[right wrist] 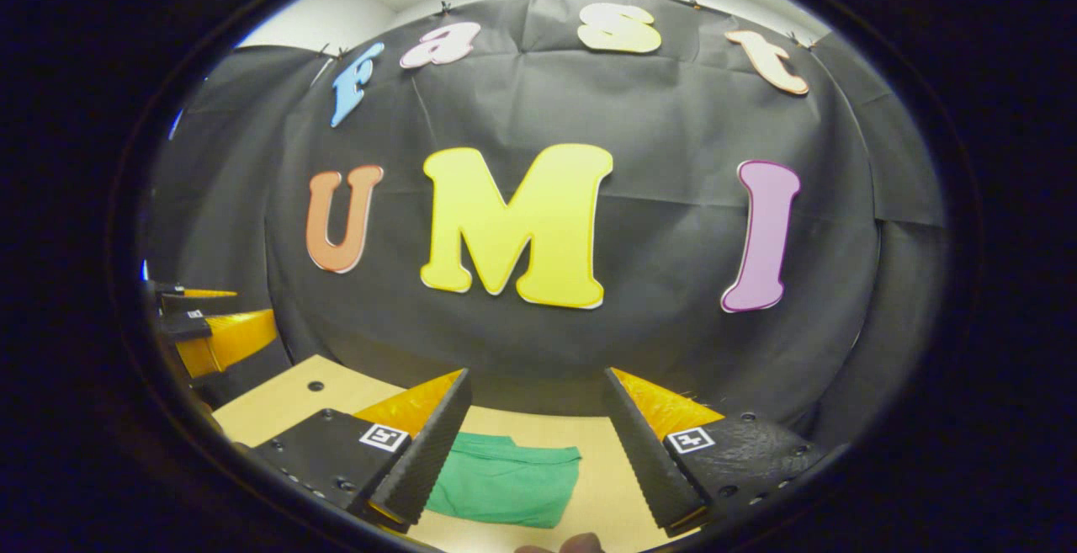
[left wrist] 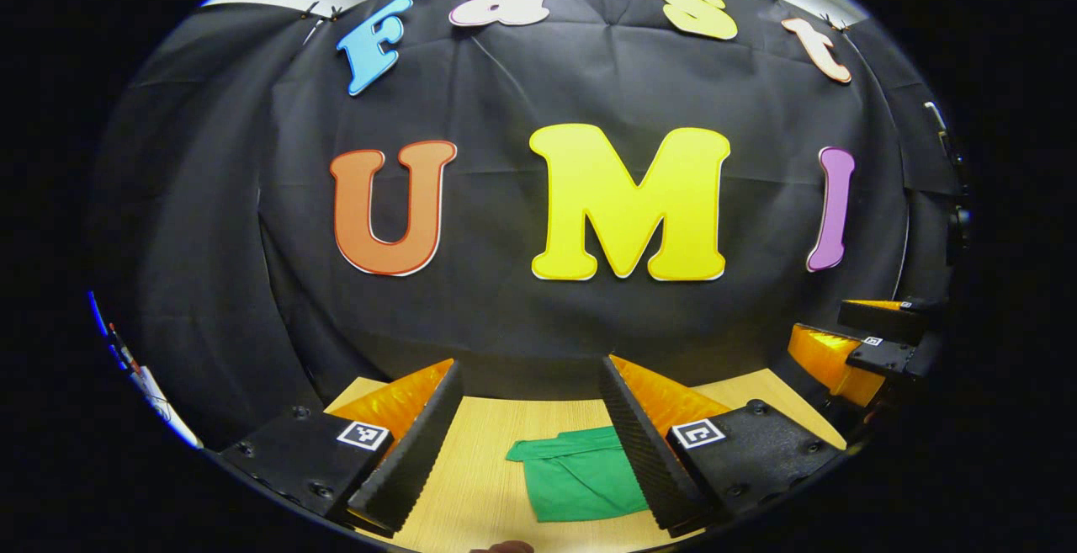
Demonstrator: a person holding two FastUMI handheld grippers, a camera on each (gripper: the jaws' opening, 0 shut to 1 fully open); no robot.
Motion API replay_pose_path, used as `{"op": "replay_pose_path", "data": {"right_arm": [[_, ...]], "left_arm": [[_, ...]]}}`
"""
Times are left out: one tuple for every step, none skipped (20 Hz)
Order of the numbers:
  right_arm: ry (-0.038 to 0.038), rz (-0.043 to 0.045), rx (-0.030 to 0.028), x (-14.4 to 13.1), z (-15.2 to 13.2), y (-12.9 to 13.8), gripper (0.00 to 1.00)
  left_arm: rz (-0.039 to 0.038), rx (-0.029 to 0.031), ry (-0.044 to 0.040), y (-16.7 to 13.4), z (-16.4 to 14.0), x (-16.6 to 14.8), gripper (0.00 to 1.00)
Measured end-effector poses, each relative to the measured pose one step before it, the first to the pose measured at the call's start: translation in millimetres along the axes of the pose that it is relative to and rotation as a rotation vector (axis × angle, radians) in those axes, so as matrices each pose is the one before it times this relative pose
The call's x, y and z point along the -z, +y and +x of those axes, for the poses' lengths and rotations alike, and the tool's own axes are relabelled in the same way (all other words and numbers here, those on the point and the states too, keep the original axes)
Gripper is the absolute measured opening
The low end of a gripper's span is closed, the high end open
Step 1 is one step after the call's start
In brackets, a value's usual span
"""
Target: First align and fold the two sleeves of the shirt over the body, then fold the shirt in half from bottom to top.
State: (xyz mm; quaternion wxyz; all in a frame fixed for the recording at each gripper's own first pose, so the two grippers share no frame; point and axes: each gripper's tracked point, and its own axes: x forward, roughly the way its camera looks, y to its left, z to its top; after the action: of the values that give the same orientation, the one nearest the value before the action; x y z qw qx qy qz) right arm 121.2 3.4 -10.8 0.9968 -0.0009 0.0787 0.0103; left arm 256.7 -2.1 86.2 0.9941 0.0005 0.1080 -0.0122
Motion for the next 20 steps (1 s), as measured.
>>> {"op": "replay_pose_path", "data": {"right_arm": [[-0.01487, 0.00323, 0.00332, -4.27, -9.95, 5.59, 0.97], [-0.00980, 0.00539, 0.00405, -2.70, -10.64, 1.94, 0.95], [-0.01011, 0.01354, -0.00469, -4.07, -9.42, 5.56, 0.95], [-0.01196, 0.00924, -0.00757, -4.27, -6.89, 4.91, 0.97], [-0.00728, -0.00112, -0.00308, -1.92, -8.46, 3.17, 0.97], [-0.00894, -0.00933, -0.00173, -3.36, -8.34, 1.65, 0.96], [-0.00753, -0.00298, -0.00053, -2.07, -5.51, 0.45, 0.96], [-0.00529, 0.00319, -0.00087, -4.11, -4.35, 0.59, 0.97], [-0.00515, 0.00437, 0.00409, -1.92, -1.75, -1.95, 0.97], [-0.00231, 0.00082, 0.00792, -1.92, -1.75, -3.51, 0.97], [-0.00264, 0.00166, 0.00931, -1.11, -1.48, -3.68, 0.96], [-0.00323, 0.00433, 0.00829, -1.76, -1.68, -2.42, 0.94], [0.00056, 0.00470, 0.00443, -0.30, -2.25, -1.61, 0.95], [0.00086, 0.00470, 0.00087, 1.39, -0.15, -1.01, 0.96], [0.00744, 0.00156, -0.00156, 1.41, 0.82, 0.57, 0.95], [0.00445, -0.00018, -0.00027, 0.76, -0.15, 0.52, 0.94], [-0.00036, 0.00214, -0.00165, -0.46, -0.23, 0.64, 0.96], [-0.00316, 0.00185, -0.00207, -1.55, 0.29, 1.50, 0.97], [-0.00342, 0.00262, -0.00195, -1.24, 1.04, 0.87, 0.97], [-0.00346, 0.00173, -0.00349, -1.47, 0.50, 1.62, 0.97]], "left_arm": [[-0.00869, -0.00834, -0.00862, 1.54, -9.73, -3.88, 1.00], [0.00008, -0.00083, -0.00965, 0.68, -9.62, -3.91, 1.00], [0.00664, -0.00842, -0.00875, 1.92, -9.81, -3.50, 1.00], [-0.00164, -0.00637, -0.00679, 2.13, -8.10, -2.09, 1.00], [-0.01126, -0.00070, -0.00896, -0.60, -8.16, -2.31, 1.00], [-0.01855, -0.00288, -0.01183, 0.13, -5.93, -3.28, 1.00], [-0.01235, 0.00597, -0.00834, -1.88, -4.28, -2.47, 1.00], [-0.00209, 0.00083, -0.00656, -0.37, -3.06, -1.85, 1.00], [0.00584, -0.00165, -0.00388, 1.05, -1.40, -0.63, 1.00], [0.00820, -0.00473, -0.00576, 1.90, -1.42, -1.19, 1.00], [0.00196, -0.00298, -0.00741, 0.90, 0.50, -1.08, 1.00], [-0.00175, -0.00031, -0.00904, -0.69, 1.26, -1.44, 1.00], [0.00061, 0.00120, -0.00589, -0.59, -0.33, -1.28, 1.00], [0.00578, -0.00022, -0.00487, 0.63, -2.15, -1.51, 1.00], [0.00538, 0.00158, -0.00137, -0.85, -2.58, -0.62, 1.00], [0.00416, 0.00410, -0.00462, -0.26, -1.07, -2.34, 0.98], [0.00484, 0.00482, -0.00628, -0.94, -0.24, -2.09, 1.00], [0.00616, 0.00178, -0.00580, 0.26, 0.74, -1.23, 1.00], [0.00770, -0.00060, 0.00053, 0.24, -0.05, 0.17, 1.00], [0.00564, -0.00052, -0.00022, 0.70, 0.57, 0.81, 1.00]]}}
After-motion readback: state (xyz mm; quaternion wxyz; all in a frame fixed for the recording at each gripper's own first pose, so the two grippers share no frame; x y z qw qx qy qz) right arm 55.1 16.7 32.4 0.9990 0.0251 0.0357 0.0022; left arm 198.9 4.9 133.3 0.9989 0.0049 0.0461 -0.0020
